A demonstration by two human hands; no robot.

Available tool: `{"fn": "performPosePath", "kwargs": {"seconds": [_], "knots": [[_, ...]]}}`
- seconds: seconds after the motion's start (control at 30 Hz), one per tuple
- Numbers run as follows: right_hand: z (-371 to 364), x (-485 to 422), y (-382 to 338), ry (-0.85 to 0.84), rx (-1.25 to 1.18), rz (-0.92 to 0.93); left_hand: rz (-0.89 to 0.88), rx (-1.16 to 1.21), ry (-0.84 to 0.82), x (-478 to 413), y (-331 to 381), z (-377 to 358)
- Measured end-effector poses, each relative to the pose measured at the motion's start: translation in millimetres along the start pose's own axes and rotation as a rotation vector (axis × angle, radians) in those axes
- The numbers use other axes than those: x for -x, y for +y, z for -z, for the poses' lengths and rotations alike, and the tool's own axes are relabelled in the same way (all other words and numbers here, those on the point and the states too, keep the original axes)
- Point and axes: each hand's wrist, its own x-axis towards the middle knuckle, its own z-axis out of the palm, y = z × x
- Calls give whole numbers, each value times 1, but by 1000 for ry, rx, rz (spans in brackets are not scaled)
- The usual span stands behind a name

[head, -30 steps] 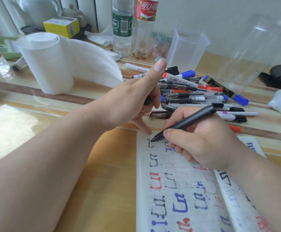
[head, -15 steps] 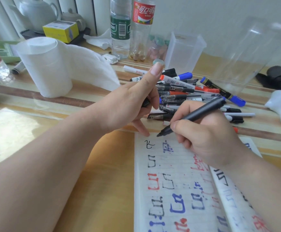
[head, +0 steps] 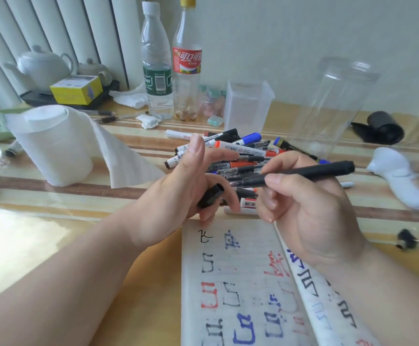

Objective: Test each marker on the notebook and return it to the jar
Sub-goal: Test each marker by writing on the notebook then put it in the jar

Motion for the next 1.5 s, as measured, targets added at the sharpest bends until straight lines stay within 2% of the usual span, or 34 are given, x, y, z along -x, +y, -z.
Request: {"fn": "performPosePath", "kwargs": {"seconds": [0.17, 0.37, 0.5, 0.67, 0.83, 1.03, 1.27, 1.4, 1.5], "knots": [[2, 1, 2, -34, 147, 48, 18, -60, 30, 0, 3, -6], [4, 1, 6, -75, 316, 43, -57, -159, -13, -6, -18, 7], [5, 2, 6, -147, 274, 93, -106, -281, 39, -12, -37, 18], [6, 2, 8, -152, 369, 127, -151, -331, 100, -18, -46, 19], [2, 2, 10, -137, 336, 139, -140, -206, 106, -13, -35, 7], [3, 3, 13, -121, 438, 158, -96, -19, 189, 1, -13, -18], [4, 2, 10, -78, 428, 66, -84, 66, 244, 6, -7, -36], [8, -2, 7, -39, 422, 53, -31, 57, 164, 5, -2, -39], [8, -2, 6, 0, 433, 113, -51, 160, 135, 0, 1, -41]]}}
